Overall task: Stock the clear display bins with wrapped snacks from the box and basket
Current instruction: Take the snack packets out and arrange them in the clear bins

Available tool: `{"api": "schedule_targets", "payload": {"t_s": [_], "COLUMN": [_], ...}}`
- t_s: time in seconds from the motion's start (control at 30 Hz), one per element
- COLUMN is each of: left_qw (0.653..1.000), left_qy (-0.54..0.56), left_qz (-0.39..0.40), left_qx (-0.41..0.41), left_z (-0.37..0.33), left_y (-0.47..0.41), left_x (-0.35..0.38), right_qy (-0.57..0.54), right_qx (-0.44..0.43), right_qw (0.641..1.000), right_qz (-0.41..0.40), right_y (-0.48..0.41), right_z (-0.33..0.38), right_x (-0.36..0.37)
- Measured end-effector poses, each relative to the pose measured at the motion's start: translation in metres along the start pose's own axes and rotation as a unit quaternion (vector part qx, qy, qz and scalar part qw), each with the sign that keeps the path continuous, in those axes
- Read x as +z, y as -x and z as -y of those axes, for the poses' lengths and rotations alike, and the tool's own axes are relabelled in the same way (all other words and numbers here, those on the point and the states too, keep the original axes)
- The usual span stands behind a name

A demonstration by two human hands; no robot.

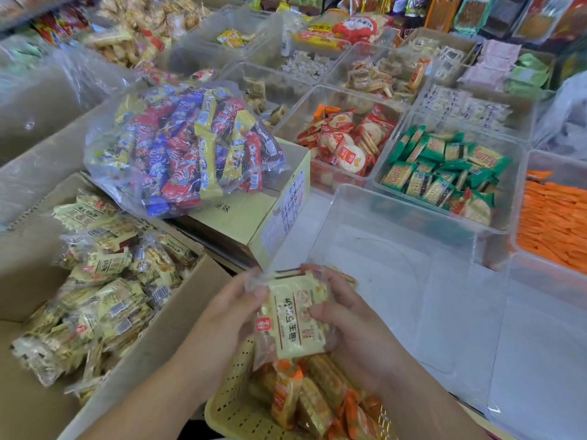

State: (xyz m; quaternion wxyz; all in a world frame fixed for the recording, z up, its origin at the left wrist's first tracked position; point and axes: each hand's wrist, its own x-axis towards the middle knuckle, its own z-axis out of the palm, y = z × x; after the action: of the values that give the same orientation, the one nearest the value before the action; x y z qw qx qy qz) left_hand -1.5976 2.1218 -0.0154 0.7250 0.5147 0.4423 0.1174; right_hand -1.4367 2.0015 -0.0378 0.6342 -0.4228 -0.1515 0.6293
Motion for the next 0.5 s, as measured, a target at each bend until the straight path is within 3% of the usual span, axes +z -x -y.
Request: {"api": "schedule_targets", "payload": {"t_s": [0.1,0.23,0.37,0.43,0.5], "left_qw": [0.985,0.988,0.987,0.988,0.988], "left_qy": [0.161,0.151,0.149,0.141,0.146], "left_qz": [0.034,-0.001,-0.066,-0.054,-0.040], "left_qx": [-0.050,-0.010,0.007,0.012,0.022], "left_z": [-0.001,0.000,0.002,0.004,0.006], "left_y": [0.005,0.004,0.000,-0.001,-0.002], "left_x": [-0.004,0.000,0.002,0.006,0.011], "right_qy": [0.060,0.183,0.419,0.460,0.509], "right_qx": [-0.011,-0.042,-0.134,-0.184,-0.181], "right_qw": [0.998,0.976,0.863,0.837,0.819], "right_qz": [-0.010,-0.110,-0.250,-0.235,-0.191], "right_y": [-0.002,-0.003,0.000,0.002,0.005], "right_z": [-0.005,-0.010,-0.018,-0.023,-0.025], "right_x": [0.002,0.002,0.006,0.011,0.018]}}
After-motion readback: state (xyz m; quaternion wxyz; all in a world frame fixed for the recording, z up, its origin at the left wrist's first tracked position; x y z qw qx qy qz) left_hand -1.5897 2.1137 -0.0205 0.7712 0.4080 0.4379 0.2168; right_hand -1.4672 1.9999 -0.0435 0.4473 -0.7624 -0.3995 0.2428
